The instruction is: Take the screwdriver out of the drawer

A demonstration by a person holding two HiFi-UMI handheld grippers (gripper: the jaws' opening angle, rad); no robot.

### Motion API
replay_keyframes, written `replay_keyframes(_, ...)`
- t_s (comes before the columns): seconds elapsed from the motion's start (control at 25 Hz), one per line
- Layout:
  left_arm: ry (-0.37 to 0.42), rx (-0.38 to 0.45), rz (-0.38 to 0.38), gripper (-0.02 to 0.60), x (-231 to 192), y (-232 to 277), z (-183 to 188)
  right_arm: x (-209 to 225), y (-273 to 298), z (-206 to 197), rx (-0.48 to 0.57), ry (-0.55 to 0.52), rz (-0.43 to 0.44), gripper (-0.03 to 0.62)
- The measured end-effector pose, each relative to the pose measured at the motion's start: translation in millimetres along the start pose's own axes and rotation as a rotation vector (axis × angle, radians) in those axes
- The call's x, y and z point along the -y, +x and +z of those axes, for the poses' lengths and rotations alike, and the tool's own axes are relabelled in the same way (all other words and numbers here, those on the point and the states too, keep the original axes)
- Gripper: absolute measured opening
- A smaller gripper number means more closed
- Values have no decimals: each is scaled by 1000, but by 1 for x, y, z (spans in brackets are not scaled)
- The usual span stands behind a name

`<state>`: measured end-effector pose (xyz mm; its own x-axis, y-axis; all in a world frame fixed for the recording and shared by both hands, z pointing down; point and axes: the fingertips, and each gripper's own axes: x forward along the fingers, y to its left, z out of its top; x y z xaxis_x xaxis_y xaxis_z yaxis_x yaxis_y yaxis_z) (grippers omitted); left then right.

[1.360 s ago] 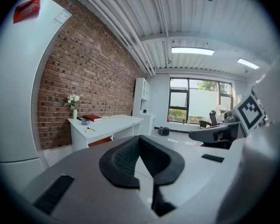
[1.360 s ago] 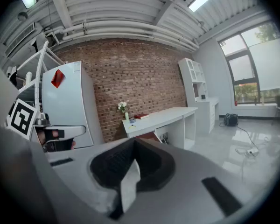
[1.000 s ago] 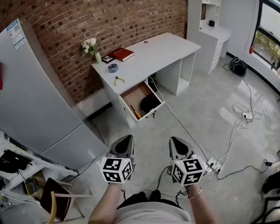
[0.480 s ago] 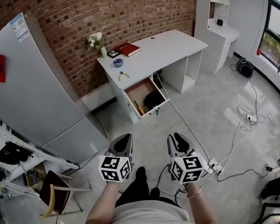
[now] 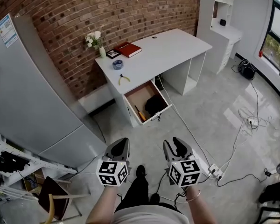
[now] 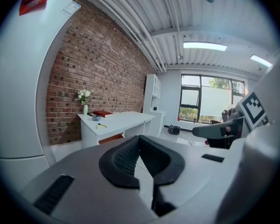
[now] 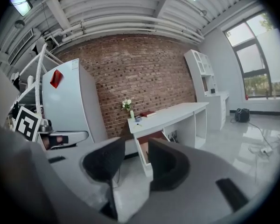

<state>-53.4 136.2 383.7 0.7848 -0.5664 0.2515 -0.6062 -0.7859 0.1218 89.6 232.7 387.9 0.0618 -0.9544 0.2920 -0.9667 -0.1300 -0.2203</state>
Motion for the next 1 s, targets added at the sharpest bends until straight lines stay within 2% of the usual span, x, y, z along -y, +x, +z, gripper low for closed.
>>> replay_keyframes(0.44, -21, -23, 18, -6, -96, 92, 17, 11, 137, 31, -48, 5, 4, 160)
replay_keyframes(0.72, -48, -34, 17, -6, -149, 130, 25, 8, 201, 38, -90, -1, -12, 160)
replay_keyframes(1.0, -51, -54, 17, -5, -171, 151, 23, 5, 238, 28, -142, 7, -8, 160)
